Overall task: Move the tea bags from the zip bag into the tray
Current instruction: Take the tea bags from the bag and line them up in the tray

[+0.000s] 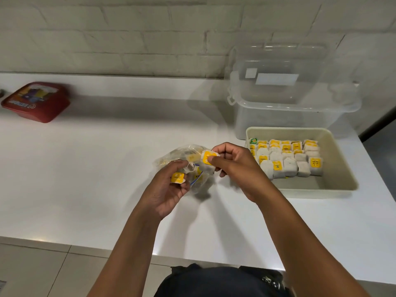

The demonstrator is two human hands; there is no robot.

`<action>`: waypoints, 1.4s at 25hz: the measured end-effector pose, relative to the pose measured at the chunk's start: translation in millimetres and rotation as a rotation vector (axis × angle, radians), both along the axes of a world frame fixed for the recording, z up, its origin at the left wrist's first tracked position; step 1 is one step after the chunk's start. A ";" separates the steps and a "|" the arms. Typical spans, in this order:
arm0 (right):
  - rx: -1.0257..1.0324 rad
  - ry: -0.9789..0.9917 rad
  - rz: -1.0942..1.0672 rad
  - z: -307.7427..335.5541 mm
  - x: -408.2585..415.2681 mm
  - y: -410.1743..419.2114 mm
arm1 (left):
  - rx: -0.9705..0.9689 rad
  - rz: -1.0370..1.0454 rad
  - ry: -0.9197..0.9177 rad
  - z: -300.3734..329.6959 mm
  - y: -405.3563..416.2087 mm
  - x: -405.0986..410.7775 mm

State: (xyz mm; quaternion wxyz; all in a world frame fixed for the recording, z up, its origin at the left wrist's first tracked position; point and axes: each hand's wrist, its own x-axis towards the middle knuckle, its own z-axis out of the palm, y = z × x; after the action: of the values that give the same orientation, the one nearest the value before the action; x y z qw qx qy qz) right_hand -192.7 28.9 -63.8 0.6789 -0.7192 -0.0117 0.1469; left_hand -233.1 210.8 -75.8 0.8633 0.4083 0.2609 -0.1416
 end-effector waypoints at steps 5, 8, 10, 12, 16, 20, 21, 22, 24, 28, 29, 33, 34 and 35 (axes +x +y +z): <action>-0.017 -0.043 0.015 17.6 4.1 -48.7 | -0.023 -0.080 -0.088 9.6 -28.2 5.1; -0.082 -0.064 -0.040 22.7 12.4 -94.3 | 0.068 -0.128 -0.116 12.8 -50.8 10.6; -0.186 -0.057 -0.074 16.4 20.8 -122.0 | 0.112 -0.168 -0.122 13.1 -67.9 13.6; -0.317 -0.042 -0.068 3.6 29.7 -141.2 | 0.125 -0.190 -0.105 12.3 -83.3 15.8; -0.631 -0.057 0.064 -19.7 44.0 -160.7 | 0.135 -0.196 -0.036 8.5 -110.8 19.0; -0.789 0.037 0.312 -31.0 49.9 -166.7 | 0.166 -0.197 -0.024 6.7 -127.0 19.0; -0.792 0.050 0.354 -34.1 51.8 -166.9 | 0.171 -0.182 -0.021 5.9 -129.3 20.2; -0.793 0.054 0.374 -37.8 54.3 -166.6 | 0.170 -0.161 -0.013 4.6 -130.7 21.5; -0.808 0.035 0.378 -45.0 59.9 -166.5 | 0.164 -0.124 -0.005 2.5 -132.1 24.7; -0.862 -0.035 0.266 -57.5 68.2 -165.1 | 0.172 -0.081 -0.018 0.2 -134.6 30.0; -0.856 -0.032 0.252 -60.2 69.4 -165.0 | 0.182 -0.076 -0.019 -0.2 -135.7 30.9; -0.871 -0.048 0.268 -70.5 72.1 -165.4 | 0.250 -0.100 -0.039 -2.6 -143.1 32.7; -0.886 -0.064 0.260 -72.3 73.2 -165.7 | 0.260 -0.109 -0.044 -3.0 -145.1 32.9; -0.896 -0.071 0.252 -74.1 73.8 -165.7 | 0.269 -0.118 -0.047 -2.9 -146.5 33.1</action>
State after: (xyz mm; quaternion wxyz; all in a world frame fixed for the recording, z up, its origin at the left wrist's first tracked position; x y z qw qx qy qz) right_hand -118.9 -136.7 -137.8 0.2772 -0.9392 -0.0575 0.1941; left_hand -200.0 64.2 -78.7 0.7968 0.5381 0.2329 -0.1461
